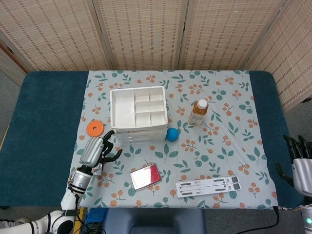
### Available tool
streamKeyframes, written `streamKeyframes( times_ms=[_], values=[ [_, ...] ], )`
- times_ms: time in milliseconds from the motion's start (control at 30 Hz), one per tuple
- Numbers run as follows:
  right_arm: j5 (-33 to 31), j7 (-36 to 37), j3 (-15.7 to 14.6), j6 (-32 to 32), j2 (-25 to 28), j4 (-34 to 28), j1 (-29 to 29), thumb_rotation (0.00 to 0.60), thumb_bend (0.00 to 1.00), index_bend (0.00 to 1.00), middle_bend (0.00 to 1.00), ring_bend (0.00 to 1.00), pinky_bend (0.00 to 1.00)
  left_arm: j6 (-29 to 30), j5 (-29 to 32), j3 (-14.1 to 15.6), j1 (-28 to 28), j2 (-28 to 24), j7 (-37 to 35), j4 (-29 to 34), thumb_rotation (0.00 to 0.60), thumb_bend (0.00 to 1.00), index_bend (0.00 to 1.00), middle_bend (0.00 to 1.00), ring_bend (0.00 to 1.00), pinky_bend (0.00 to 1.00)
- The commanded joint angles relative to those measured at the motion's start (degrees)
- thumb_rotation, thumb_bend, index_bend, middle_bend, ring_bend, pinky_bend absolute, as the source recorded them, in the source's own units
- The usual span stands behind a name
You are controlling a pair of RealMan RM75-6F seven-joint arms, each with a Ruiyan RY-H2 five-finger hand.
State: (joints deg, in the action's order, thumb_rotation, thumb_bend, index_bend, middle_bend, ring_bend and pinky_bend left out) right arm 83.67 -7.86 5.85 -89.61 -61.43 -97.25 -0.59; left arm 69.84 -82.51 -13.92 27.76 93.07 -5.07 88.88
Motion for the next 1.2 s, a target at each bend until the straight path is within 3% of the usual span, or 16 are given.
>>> streamKeyframes(
  times_ms=[33,500,1200],
  values=[
    [-0.01,-0.02,-0.07,-0.23,0.05,-0.07,0.19,0.600,0.37,0.03,0.14,0.06,0.11,0.77,-0.46,0.57,0.43,0.66,1.44,-0.51,0.600,0.32,0.25,0.95,1.00,1.00],
    [-0.46,0.36,-0.31,-0.57,-0.13,0.15,0.78,0.600,0.37,0.03,0.14,0.06,0.11,3.65,-1.61,2.12,1.59,3.98,10.31,-3.28,0.600,0.32,0.23,0.94,1.00,1.00],
    [-0.95,0.67,-0.41,-0.94,-0.18,0.40,1.47,0.600,0.37,0.03,0.14,0.06,0.11,3.07,1.10,1.76,3.24,5.46,15.17,-4.37,0.600,0.32,0.23,0.94,1.00,1.00]
  ],
)
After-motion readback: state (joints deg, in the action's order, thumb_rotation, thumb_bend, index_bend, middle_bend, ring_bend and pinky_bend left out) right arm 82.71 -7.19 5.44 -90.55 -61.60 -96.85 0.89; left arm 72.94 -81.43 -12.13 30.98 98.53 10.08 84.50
